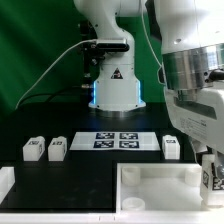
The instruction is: Assemble one leg
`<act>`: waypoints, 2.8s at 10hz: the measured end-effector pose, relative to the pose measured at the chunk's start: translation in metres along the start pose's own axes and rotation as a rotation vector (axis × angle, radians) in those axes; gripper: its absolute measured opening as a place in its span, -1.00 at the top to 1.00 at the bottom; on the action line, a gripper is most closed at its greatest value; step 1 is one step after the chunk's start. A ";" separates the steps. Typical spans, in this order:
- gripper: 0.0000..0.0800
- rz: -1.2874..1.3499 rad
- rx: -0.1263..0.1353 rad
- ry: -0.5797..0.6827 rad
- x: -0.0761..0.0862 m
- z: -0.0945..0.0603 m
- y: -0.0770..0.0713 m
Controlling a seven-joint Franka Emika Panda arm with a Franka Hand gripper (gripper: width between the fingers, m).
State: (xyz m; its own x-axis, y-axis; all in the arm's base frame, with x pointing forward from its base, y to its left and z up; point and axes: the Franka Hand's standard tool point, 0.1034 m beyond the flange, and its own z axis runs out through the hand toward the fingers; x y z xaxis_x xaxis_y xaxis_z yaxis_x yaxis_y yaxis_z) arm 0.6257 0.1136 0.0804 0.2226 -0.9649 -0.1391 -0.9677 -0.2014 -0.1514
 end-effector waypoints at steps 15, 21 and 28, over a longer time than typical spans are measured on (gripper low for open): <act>0.27 -0.857 -0.067 0.013 -0.001 0.003 -0.001; 0.27 0.263 -0.020 0.000 -0.003 0.007 -0.003; -0.60 -0.136 -0.053 -0.022 -0.003 0.006 0.001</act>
Offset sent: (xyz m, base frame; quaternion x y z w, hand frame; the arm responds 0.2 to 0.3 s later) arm 0.0006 0.0309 -0.0019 -0.0831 -0.0100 -0.3780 0.9220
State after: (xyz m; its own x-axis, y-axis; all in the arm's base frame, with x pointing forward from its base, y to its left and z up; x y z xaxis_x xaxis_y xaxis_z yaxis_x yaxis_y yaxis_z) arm 0.6245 0.1175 0.0753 0.3540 -0.9244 -0.1422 -0.9333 -0.3392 -0.1181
